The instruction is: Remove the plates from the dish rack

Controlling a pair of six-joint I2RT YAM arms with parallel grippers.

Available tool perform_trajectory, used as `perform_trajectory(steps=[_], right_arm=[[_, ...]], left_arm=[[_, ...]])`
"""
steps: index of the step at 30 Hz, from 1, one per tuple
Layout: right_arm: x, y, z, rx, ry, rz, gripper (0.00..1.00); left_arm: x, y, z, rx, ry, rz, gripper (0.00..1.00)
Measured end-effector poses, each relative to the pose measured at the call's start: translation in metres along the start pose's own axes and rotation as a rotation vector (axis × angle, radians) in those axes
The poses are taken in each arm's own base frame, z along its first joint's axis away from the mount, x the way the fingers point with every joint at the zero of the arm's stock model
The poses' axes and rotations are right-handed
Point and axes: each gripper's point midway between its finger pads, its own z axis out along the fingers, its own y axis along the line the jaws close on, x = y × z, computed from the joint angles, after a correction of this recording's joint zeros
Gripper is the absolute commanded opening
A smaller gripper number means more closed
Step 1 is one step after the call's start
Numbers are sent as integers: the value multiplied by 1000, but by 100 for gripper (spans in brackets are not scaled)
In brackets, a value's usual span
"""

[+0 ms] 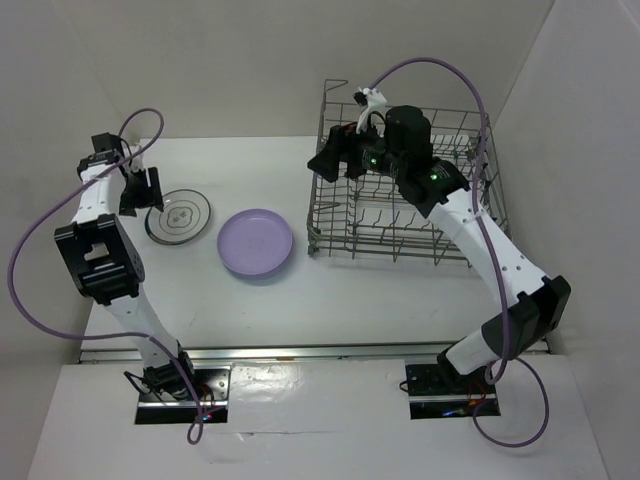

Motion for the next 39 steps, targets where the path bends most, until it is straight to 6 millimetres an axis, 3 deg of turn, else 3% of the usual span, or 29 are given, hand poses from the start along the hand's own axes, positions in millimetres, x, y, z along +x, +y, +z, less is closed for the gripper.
perform_trajectory(steps=[4, 7, 10, 14, 16, 20, 25, 33, 39], right_arm=[[6, -14, -16, 117, 30, 16, 94], [19, -26, -45, 231, 41, 37, 100], [36, -30, -96, 351, 41, 82, 100], [39, -27, -159, 470, -32, 150, 100], [44, -25, -185, 509, -53, 173, 100], [59, -22, -226, 574, -62, 230, 100], [78, -13, -261, 596, -60, 309, 100], [99, 2, -282, 581, 11, 375, 100], [100, 21, -295, 499, -2, 391, 100]], left_arm=[[-8, -9, -37, 45, -67, 37, 80], [-24, -11, -94, 46, -206, 113, 80], [-32, -11, -165, 10, -383, 209, 82], [-1, -13, -239, -42, -545, 331, 85], [18, -16, -257, -50, -588, 366, 85], [57, -22, -267, -36, -589, 395, 86], [110, -12, -256, -94, -499, 385, 94], [196, 19, -239, -251, -276, 309, 100], [242, 21, -238, -265, -152, 236, 100]])
